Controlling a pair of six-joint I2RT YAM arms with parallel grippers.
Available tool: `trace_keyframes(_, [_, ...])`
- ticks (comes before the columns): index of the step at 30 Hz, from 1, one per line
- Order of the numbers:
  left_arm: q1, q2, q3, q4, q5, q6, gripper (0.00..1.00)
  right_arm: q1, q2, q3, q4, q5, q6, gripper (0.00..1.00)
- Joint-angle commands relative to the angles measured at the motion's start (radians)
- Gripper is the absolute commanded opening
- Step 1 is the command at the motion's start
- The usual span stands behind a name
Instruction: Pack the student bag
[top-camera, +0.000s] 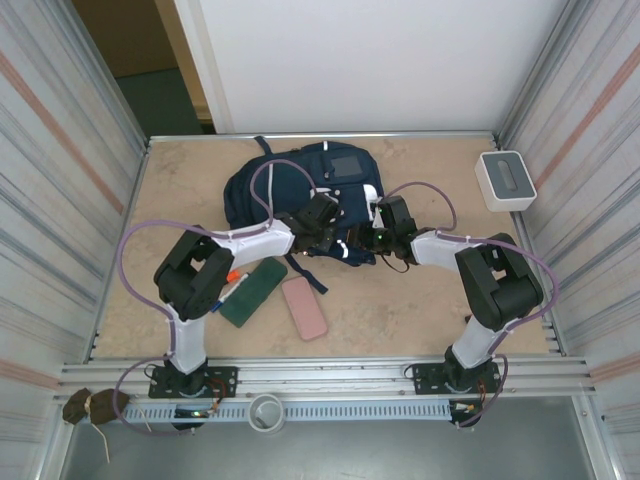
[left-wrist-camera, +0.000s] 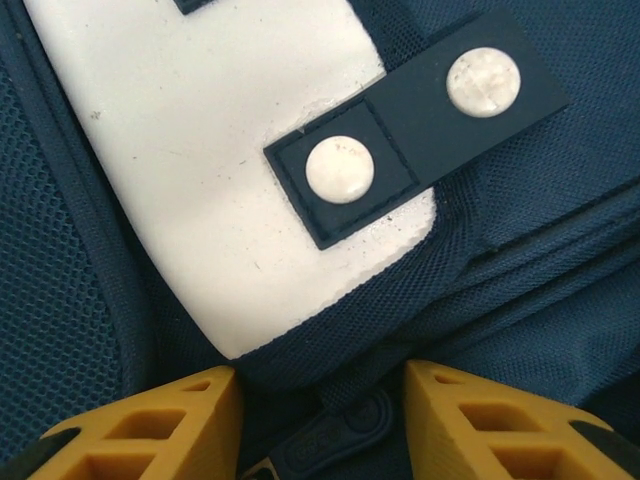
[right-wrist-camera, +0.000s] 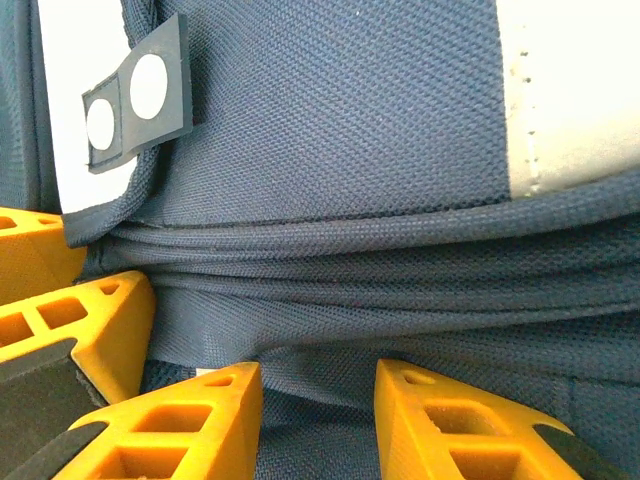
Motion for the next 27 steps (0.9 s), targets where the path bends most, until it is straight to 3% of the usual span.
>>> trace_keyframes(1, [0.015,0.035,0.025,-0.012,-0.032,0.015,0.46,-0.007,0.026,-0.042,-0.076,0.015,-0.001,0.34])
trace_keyframes(5, [0.015,0.044,0.019,-0.035,-0.056,0.027,0.47,-0.017,0.018,-0.055,-0.077,0.017,-0.005,0.34])
trace_keyframes(16, [0.032,-0.018,0.013,-0.051,-0.032,0.071,0.18,-0.035,0.009,-0.057,-0.092,0.022,-0.016,0.33])
trace_keyframes(27, [0.041,-0.070,-0.008,-0.044,-0.014,0.076,0.03,-0.046,-0.003,-0.059,-0.103,0.025,-0.021,0.33])
